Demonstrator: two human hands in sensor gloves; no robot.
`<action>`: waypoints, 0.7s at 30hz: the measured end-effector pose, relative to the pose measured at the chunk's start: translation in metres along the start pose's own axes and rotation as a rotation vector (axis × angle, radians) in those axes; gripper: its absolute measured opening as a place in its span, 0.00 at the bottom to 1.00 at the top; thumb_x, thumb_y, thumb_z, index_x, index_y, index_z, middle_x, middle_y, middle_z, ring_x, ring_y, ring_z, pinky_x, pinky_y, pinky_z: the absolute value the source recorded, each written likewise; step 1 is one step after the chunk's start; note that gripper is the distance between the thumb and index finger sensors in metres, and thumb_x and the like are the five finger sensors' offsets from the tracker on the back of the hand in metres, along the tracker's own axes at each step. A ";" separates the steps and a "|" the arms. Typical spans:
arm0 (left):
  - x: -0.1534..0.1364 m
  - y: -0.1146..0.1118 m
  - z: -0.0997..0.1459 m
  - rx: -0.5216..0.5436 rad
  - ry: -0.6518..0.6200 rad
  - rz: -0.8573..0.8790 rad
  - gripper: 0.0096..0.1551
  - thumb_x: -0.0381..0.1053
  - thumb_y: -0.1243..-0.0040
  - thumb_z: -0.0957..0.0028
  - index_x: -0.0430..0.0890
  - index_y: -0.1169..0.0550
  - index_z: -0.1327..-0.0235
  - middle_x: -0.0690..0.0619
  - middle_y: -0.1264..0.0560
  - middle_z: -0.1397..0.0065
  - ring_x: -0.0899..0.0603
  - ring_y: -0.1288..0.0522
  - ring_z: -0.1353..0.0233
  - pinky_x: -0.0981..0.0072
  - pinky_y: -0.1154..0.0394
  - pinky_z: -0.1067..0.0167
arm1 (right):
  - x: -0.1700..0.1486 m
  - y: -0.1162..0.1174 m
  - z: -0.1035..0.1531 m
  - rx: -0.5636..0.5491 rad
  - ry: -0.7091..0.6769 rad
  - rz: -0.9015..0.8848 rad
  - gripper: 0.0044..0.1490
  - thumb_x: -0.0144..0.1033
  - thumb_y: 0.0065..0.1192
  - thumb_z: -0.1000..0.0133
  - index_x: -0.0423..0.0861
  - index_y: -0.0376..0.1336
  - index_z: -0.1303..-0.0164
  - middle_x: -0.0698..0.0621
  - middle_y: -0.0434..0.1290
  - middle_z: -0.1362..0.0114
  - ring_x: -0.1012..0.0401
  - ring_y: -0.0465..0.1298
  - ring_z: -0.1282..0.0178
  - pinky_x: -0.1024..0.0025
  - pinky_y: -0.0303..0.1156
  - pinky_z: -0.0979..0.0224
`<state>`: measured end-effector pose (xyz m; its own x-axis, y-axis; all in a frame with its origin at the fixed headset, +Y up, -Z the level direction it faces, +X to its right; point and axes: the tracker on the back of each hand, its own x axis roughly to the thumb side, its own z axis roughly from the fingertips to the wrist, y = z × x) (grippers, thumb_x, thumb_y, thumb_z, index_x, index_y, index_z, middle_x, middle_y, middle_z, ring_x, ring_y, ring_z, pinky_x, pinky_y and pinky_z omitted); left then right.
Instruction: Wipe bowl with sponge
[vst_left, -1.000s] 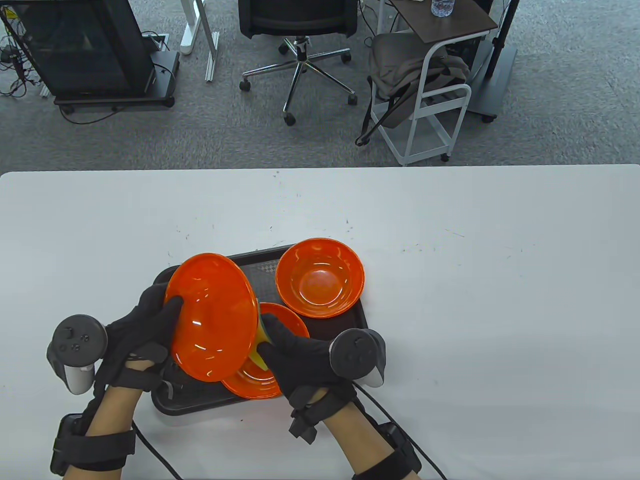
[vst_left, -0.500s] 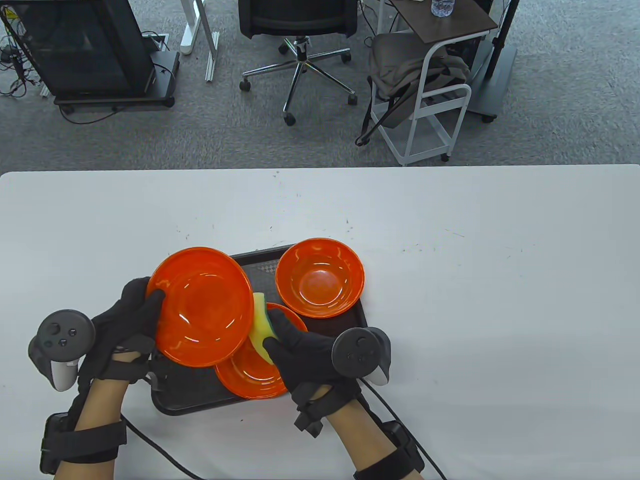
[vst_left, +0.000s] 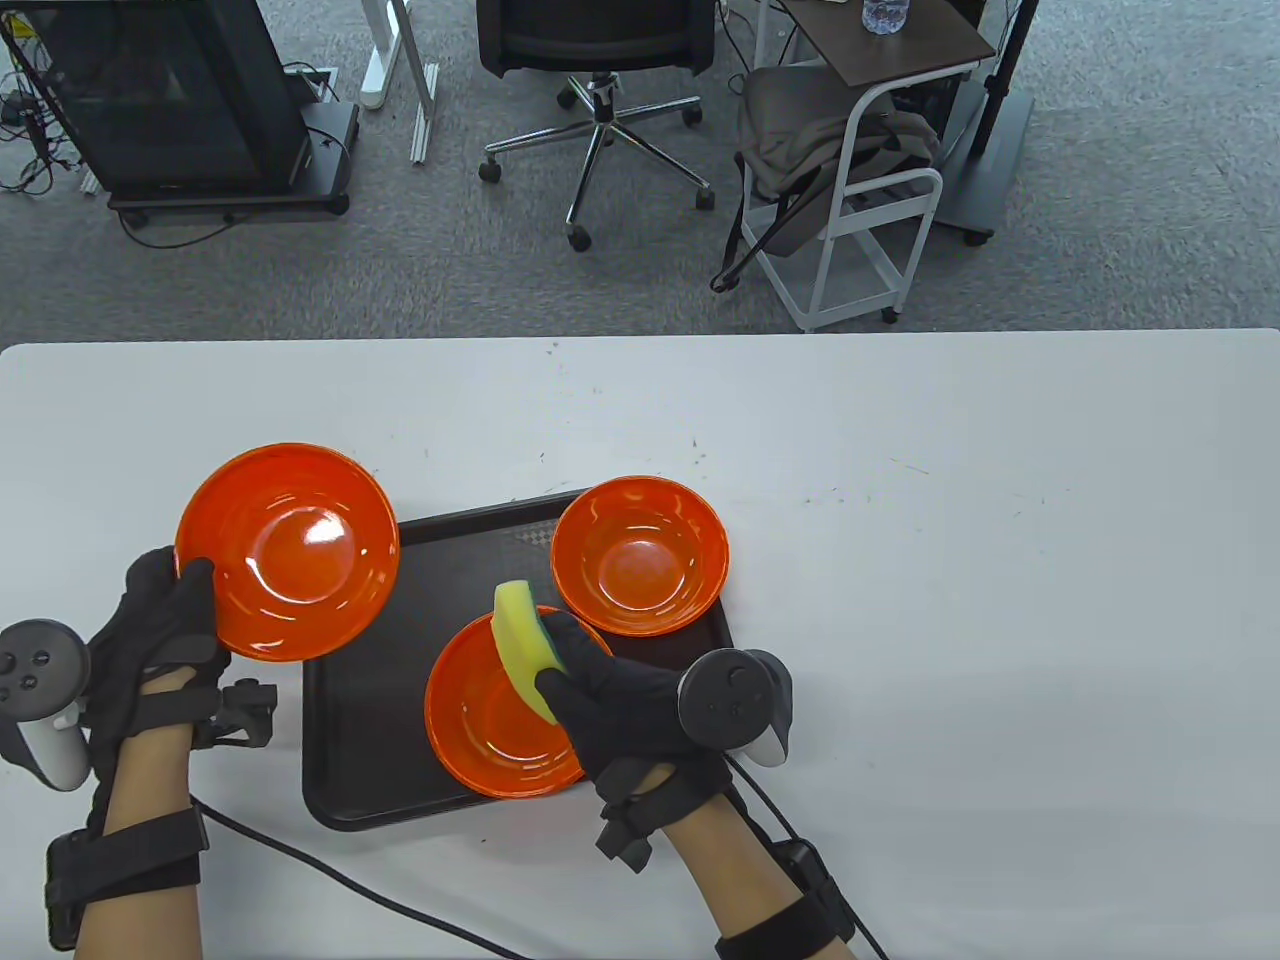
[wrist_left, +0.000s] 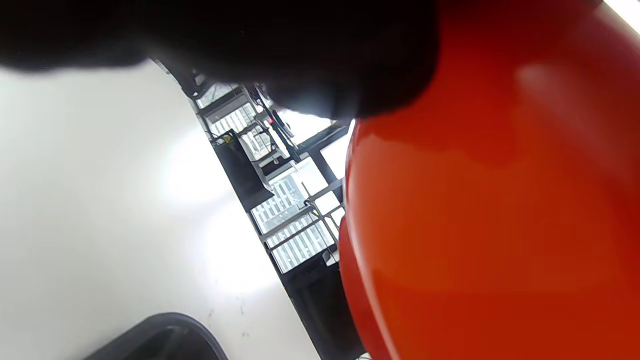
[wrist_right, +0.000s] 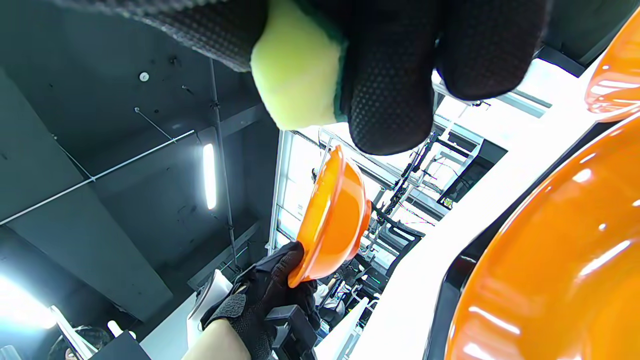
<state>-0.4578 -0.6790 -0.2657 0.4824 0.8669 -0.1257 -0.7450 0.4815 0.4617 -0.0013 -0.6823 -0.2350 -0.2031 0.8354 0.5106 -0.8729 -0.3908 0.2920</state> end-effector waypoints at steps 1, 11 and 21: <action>-0.003 0.002 -0.001 0.008 0.021 0.009 0.30 0.58 0.35 0.46 0.42 0.25 0.37 0.50 0.16 0.70 0.51 0.17 0.81 0.60 0.17 0.78 | 0.000 0.000 0.000 -0.001 0.000 0.000 0.35 0.43 0.56 0.32 0.34 0.50 0.26 0.33 0.72 0.30 0.47 0.82 0.41 0.41 0.73 0.37; -0.037 0.020 -0.005 0.098 0.220 0.194 0.34 0.57 0.38 0.45 0.42 0.33 0.31 0.48 0.17 0.63 0.49 0.16 0.75 0.58 0.17 0.72 | 0.000 -0.002 0.001 -0.008 0.003 -0.011 0.35 0.43 0.56 0.32 0.34 0.50 0.26 0.33 0.72 0.30 0.47 0.82 0.41 0.41 0.73 0.37; -0.078 0.000 -0.006 0.077 0.432 0.204 0.37 0.55 0.40 0.45 0.40 0.39 0.29 0.46 0.19 0.57 0.47 0.16 0.70 0.57 0.17 0.68 | -0.001 0.000 0.001 0.007 0.008 -0.023 0.35 0.43 0.56 0.32 0.34 0.50 0.26 0.33 0.72 0.30 0.47 0.81 0.41 0.41 0.73 0.37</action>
<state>-0.4986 -0.7459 -0.2611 0.0821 0.9249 -0.3713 -0.7606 0.2989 0.5763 -0.0005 -0.6837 -0.2348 -0.1868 0.8471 0.4974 -0.8744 -0.3742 0.3088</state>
